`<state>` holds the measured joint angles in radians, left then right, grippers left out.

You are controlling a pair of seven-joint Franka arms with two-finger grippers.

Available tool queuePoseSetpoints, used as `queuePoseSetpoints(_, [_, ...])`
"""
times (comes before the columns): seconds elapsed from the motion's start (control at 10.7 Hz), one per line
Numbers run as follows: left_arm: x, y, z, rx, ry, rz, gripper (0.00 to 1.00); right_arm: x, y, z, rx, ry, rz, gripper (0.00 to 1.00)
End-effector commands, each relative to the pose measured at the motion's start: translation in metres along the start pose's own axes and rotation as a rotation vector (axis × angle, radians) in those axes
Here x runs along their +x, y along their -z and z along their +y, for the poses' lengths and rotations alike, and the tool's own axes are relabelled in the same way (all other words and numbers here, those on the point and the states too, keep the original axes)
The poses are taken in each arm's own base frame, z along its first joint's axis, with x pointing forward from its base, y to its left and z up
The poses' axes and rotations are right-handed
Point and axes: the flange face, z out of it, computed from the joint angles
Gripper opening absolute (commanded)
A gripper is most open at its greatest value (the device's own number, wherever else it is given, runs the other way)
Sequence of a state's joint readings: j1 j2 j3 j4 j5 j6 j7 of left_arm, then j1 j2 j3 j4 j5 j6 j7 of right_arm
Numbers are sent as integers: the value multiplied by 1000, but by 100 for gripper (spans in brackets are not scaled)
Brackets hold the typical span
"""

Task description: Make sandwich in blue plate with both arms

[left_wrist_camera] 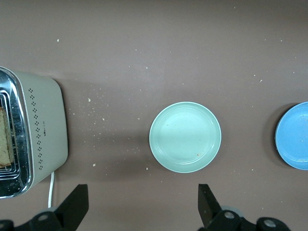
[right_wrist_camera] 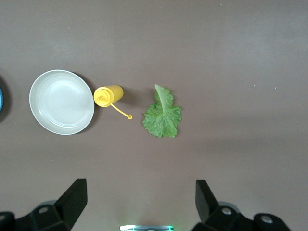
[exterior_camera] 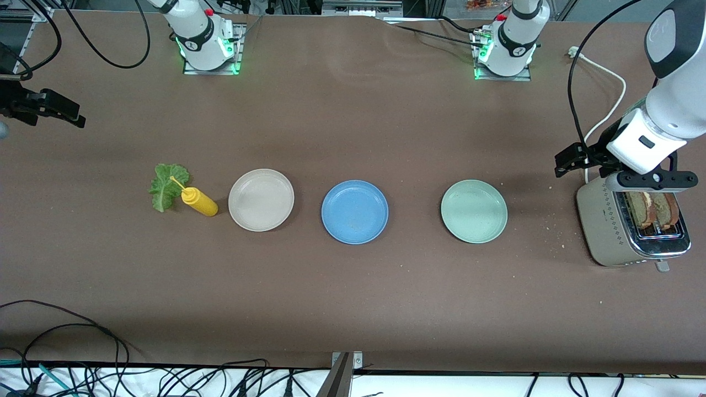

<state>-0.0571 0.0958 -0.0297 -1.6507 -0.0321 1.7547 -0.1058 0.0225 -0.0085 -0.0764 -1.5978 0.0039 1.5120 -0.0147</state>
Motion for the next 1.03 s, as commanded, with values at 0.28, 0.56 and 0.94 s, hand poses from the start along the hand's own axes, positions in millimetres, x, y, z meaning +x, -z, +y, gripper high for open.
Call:
queuePoseSetpoints(0.28, [-4, 9, 1, 18, -28, 20, 100, 0, 11, -7, 7, 2, 17, 100])
queuePoseSetpoints(0.56, [-4, 21, 8, 15, -28, 42, 100, 1, 11, -6, 4, 1, 22, 100])
queuePoseSetpoints(0.94, [-6, 20, 13, 14, -36, 33, 100, 3, 24, 3, 7, -18, 53, 100])
